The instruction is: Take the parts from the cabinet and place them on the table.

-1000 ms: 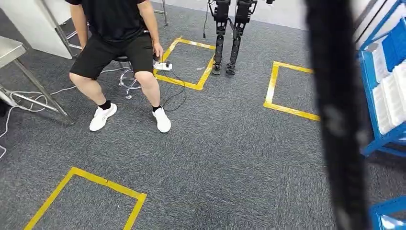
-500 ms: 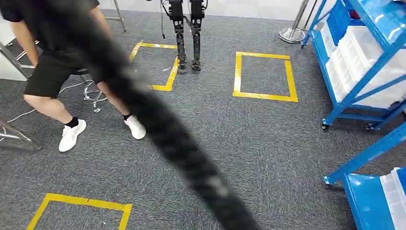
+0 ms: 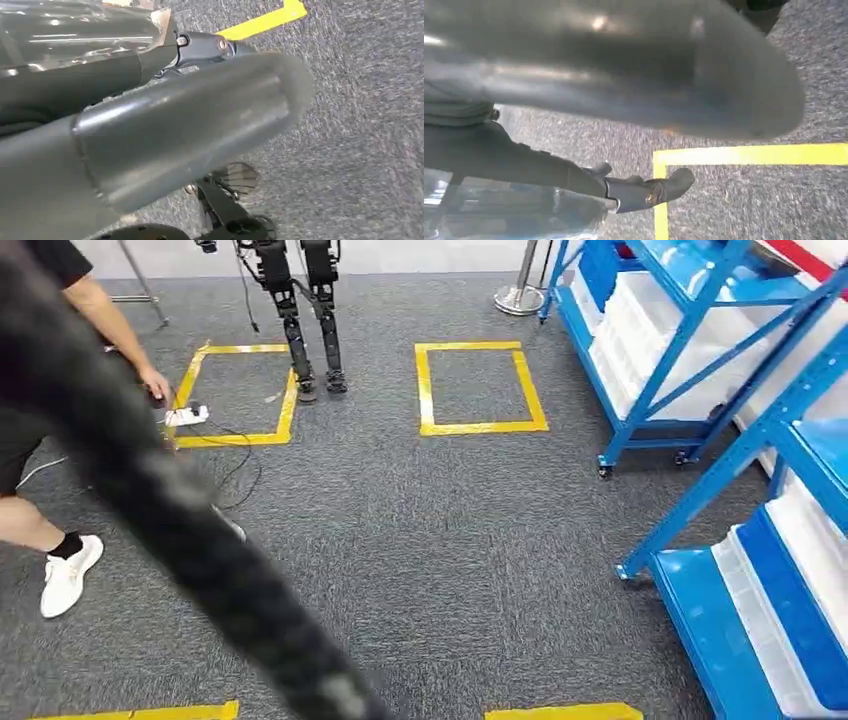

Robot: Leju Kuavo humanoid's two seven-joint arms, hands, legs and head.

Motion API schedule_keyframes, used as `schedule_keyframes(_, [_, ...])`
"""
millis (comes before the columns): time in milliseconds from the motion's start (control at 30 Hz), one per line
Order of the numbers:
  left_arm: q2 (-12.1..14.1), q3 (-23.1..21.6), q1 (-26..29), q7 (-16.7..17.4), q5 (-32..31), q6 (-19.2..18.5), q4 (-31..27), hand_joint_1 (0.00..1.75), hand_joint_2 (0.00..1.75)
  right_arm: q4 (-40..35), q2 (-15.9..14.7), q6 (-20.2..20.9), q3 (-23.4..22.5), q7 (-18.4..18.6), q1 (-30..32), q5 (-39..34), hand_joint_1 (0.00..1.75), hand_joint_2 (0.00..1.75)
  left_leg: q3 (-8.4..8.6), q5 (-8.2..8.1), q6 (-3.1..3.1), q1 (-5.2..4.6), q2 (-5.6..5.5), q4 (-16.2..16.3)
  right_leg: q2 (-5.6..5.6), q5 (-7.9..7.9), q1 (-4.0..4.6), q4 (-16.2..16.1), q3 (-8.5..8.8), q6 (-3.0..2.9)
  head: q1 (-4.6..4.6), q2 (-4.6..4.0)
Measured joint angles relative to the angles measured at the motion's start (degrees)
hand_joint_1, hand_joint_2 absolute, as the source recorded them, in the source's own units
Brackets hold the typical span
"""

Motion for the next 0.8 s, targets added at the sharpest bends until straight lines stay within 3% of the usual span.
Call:
schedule_keyframes(33, [-0.1, 0.0, 0.0, -0.1, 0.0, 0.1, 0.0, 0.0, 0.0, 0.0, -0.1, 0.0, 0.0, -0.2, 0.1, 0.0, 0.0, 0.0, 0.11, 0.58, 0.84, 0.46, 0.9, -0.8, -0.83, -0.13, 0.29, 0.7, -0.07, 0.14, 0.0, 0.0])
schedule_keyframes(67, [-0.1, 0.0, 0.0, -0.2, 0.0, 0.2, 0.0, 0.0, 0.0, 0.0, -0.2, 0.0, 0.0, -0.4, 0.2, 0.0, 0.0, 0.0, 0.23, 0.71, 1.23, 0.16, 1.64, -1.0, -4.46, -1.13, 0.31, 2.4, -0.92, -0.14, 0.04, 0.0])
schedule_keyframes(100, [-0.1, 0.1, 0.1, -0.3, 0.0, 0.4, 0.0, 0.0, 0.0, 0.0, -0.2, 0.0, 0.0, -0.4, 0.1, 0.0, 0.0, 0.0, 0.15, 0.76, 1.66, 0.05, 2.5, -1.0, -6.26, -3.07, 0.33, 5.7, -2.7, -0.61, 0.33, -0.02])
schedule_keyframes(167, [0.0, 0.2, 0.5, -0.4, 0.0, 0.5, 0.0, 0.0, 0.0, 0.0, -0.2, 0.0, 0.0, -0.4, -0.1, 0.0, 0.0, 0.0, 0.01, 0.71, 1.74, -0.36, 4.65, -1.0, -7.23, -6.94, 0.15, 15.0, -7.27, -0.98, 0.39, 0.0])
schedule_keyframes(200, [0.0, 0.2, 0.5, -0.4, -0.1, 0.5, 0.0, 0.0, 0.0, 0.0, -0.2, 0.0, 0.0, -0.4, -0.1, 0.0, 0.0, 0.0, -0.06, 0.7, 1.74, -0.45, 5.5, -1.0, -7.32, -7.7, 0.13, 17.9, -8.57, -0.72, 0.44, 0.0])
schedule_keyframes(233, [-0.1, 0.2, 0.5, -0.4, -0.1, 0.6, 0.0, 0.0, 0.0, 0.0, -0.2, 0.0, 0.0, -0.4, 0.0, 0.0, 0.0, 0.0, -0.07, 0.69, 1.73, -0.52, 6.33, -1.0, -7.4, -7.45, 0.11, 18.1, -8.43, -0.3, 0.39, -0.02])
schedule_keyframes(267, [-0.1, 0.2, 0.4, -0.3, -0.1, 0.7, 0.0, 0.0, 0.0, 0.0, -0.2, 0.0, 0.0, -0.4, 0.2, 0.0, 0.0, 0.0, -0.06, 0.67, 1.69, -0.52, 7.04, -1.0, -7.54, -6.4, 0.09, 15.6, -6.89, 0.2, 0.5, 0.0])
schedule_keyframes(300, [-0.1, 0.2, 0.4, -0.2, -0.2, 0.8, 0.0, 0.0, 0.0, 0.0, -0.2, 0.0, 0.0, -0.4, 0.3, -0.1, 0.0, 0.0, 0.04, 0.63, 1.63, -0.51, 7.77, -1.0, -8.03, -4.56, 0.03, 10.4, -3.8, 0.76, 0.76, -0.02])
schedule_keyframes(333, [-0.2, 0.2, 0.3, -0.1, -0.2, 1.1, 0.0, 0.0, 0.0, 0.0, -0.2, 0.0, 0.0, -0.3, 0.2, -0.1, 0.0, 0.0, 0.22, 0.52, 1.44, -0.5, 8.38, -1.0, -9.46, -2.87, -0.04, 4.5, -0.33, 1.1, 0.74, 0.0])
schedule_keyframes(367, [-0.1, 0.2, 0.3, 0.0, -0.2, 1.2, 0.0, 0.0, 0.0, 0.0, -0.2, 0.0, 0.0, -0.3, 0.1, -0.1, 0.0, 0.0, 0.57, 0.38, 1.17, -0.68, 8.97, -0.9, -12.71, -2.37, -0.01, 0.3, 1.97, 0.58, 0.81, 0.0])
schedule_keyframes(400, [-0.1, 0.2, 0.4, -0.1, -0.2, 1.4, 0.0, 0.0, 0.0, 0.0, -0.2, 0.0, 0.0, -0.2, -0.1, -0.1, 0.0, 0.0, 0.69, -0.08, 0.59, -1.09, 9.49, -0.9, -13.21, -2.07, 0.71, 0.2, 1.93, 0.27, 0.83, 0.0])
schedule_keyframes(433, [-0.1, 0.2, 0.3, -0.1, -0.2, 1.7, 0.0, 0.0, 0.0, 0.0, -0.2, 0.0, 0.0, -0.2, -0.2, -0.1, 0.0, 0.0, 0.94, -0.18, 0.23, -1.04, 9.94, -0.9, -12.24, -2.02, 0.73, 0.3, 1.7, -0.44, 0.74, -0.02])
schedule_keyframes(500, [-0.2, 0.2, 0.1, -0.1, -0.2, 1.8, 0.0, 0.0, 0.0, 0.0, -0.2, 0.0, 0.0, -0.2, -0.1, 0.0, 0.0, 0.0, 1.55, -0.16, -0.5, -0.7, 11.16, -1.3, -10.96, -1.94, 1.26, 0.2, 1.47, -1.17, 0.74, -0.02])
schedule_keyframes(533, [-0.3, 0.2, 0.0, -0.1, -0.2, 1.9, -0.1, 0.0, 0.0, 0.0, -0.2, 0.0, 0.0, -0.2, -0.1, 0.0, 0.0, 0.0, 1.53, -0.4, -0.9, -0.6, 11.29, -1.1, -10.32, -1.5, 0.53, -0.4, 1.99, -1.73, 0.77, 0.0])
schedule_keyframes(567, [-0.2, 0.2, 0.0, -0.1, -0.2, 2.1, -0.1, 0.0, 0.0, 0.0, -0.2, 0.0, 0.0, -0.2, 0.0, 0.1, 0.0, 0.0, 1.26, -1.35, -1.34, -0.24, 8.38, 0.0, -9.68, -1.24, -0.12, -0.5, 2.38, -2.03, 0.55, 0.0])
schedule_keyframes(600, [-0.2, 0.2, 0.1, -0.1, -0.2, 2.1, -0.1, 0.0, 0.0, 0.0, -0.3, 0.0, 0.0, -0.2, 0.0, 0.1, 0.0, 0.0, 0.13, -3.72, -1.34, -0.15, 5.78, 2.9, -9.17, -0.96, -0.11, -0.4, 2.29, -2.66, 0.33, 0.0])
schedule_keyframes(667, [-0.2, 0.2, 0.4, 0.0, -0.2, 2.2, -0.1, 0.0, 0.0, 0.0, -0.2, 0.0, 0.0, -0.2, 0.0, 0.1, 0.0, 0.0, -4.06, -8.52, -1.42, -0.1, 4.19, 12.1, -7.73, -0.82, 0.26, -0.4, 2.07, -3.01, 0.26, 0.0])
schedule_keyframes(700, [-0.2, 0.2, 0.5, 0.0, -0.2, 2.3, -0.1, 0.0, 0.0, 0.0, -0.2, 0.0, 0.0, -0.3, 0.0, 0.1, 0.0, 0.0, -5.85, -9.59, -1.46, -0.1, 4.07, 15.5, -6.93, -0.82, 0.41, -0.4, 1.99, -3.01, 0.22, -0.02])
schedule_keyframes(733, [-0.2, 0.2, 0.7, 0.1, -0.2, 2.4, -0.1, 0.0, 0.0, 0.0, -0.2, 0.0, 0.0, -0.3, 0.1, 0.1, 0.0, 0.0, -6.59, -9.12, -1.41, -0.1, 4.03, 16.6, -6.06, -0.82, 0.51, -0.4, 2.01, -3.01, 0.26, 0.0])
schedule_keyframes(767, [-0.2, 0.2, 0.7, 0.2, -0.2, 2.4, -0.1, 0.0, 0.0, 0.0, -0.2, 0.0, 0.0, -0.3, 0.2, 0.1, 0.0, 0.0, -6.01, -7.19, -1.34, -0.09, 3.99, 14.7, -5.24, -0.81, 0.52, -0.3, 2.09, -2.99, 0.22, 0.0])
schedule_keyframes(800, [-0.2, 0.2, 0.7, 0.2, -0.2, 2.4, -0.1, 0.0, 0.0, 0.0, -0.2, 0.0, 0.0, -0.3, 0.3, 0.1, 0.0, 0.0, -4.34, -4.5, -1.26, -0.02, 3.82, 10.9, -4.48, -0.81, 0.5, -0.2, 2.19, -2.96, 0.22, -0.02])
